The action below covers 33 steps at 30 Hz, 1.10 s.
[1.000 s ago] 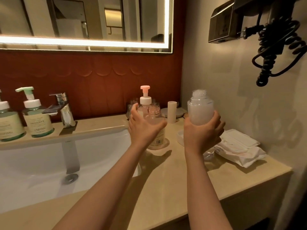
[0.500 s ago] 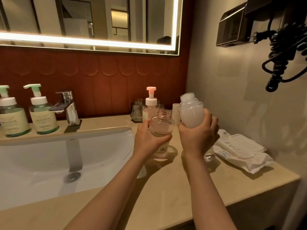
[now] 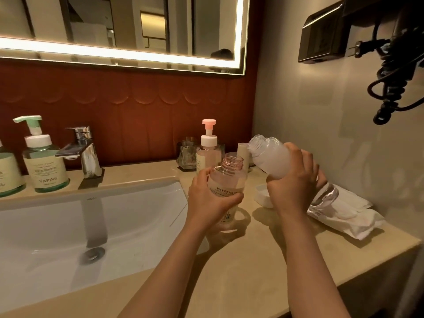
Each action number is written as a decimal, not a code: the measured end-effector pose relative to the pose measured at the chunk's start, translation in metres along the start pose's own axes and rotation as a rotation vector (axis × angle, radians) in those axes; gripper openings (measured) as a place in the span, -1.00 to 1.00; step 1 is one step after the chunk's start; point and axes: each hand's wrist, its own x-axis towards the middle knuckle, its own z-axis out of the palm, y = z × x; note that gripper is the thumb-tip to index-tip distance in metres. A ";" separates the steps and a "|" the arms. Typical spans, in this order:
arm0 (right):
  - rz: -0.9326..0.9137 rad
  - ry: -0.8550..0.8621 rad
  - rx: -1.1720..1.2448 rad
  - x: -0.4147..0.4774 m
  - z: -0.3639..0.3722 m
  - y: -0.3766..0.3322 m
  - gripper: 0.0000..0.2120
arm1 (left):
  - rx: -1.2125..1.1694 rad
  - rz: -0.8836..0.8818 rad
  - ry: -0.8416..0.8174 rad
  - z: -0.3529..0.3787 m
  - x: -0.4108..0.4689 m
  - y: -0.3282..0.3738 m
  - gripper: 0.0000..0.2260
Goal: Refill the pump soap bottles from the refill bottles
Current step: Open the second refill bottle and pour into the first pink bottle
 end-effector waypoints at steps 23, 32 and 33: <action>-0.180 0.103 -0.135 0.005 0.000 0.004 -0.25 | -0.004 -0.026 -0.047 -0.003 0.005 0.001 -0.22; -0.252 0.096 -0.143 0.008 0.000 -0.004 -0.31 | -0.042 -0.044 -0.044 -0.003 0.004 0.003 -0.22; -0.262 0.109 -0.150 0.008 0.000 -0.005 -0.31 | -0.046 -0.046 -0.042 -0.003 0.004 0.003 -0.22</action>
